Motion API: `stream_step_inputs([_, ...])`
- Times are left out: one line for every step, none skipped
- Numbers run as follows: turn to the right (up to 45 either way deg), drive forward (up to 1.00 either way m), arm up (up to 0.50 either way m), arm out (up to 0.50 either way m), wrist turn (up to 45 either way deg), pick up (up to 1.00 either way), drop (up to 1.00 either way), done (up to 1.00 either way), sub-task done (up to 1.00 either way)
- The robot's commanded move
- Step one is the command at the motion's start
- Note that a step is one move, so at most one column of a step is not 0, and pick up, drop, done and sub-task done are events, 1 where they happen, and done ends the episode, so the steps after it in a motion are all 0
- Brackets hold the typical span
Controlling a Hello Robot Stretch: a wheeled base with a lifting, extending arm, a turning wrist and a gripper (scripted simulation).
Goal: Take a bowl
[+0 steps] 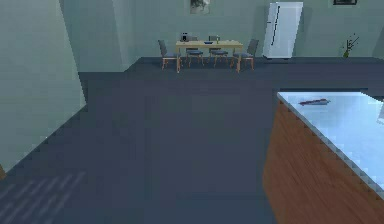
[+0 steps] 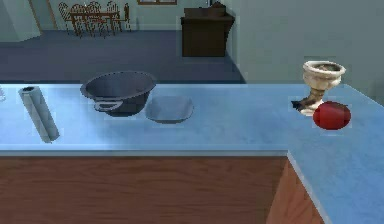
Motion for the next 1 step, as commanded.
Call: stream_step_inputs([0.0,0.0,0.5,0.0,0.0,0.0,0.0,0.0,0.0])
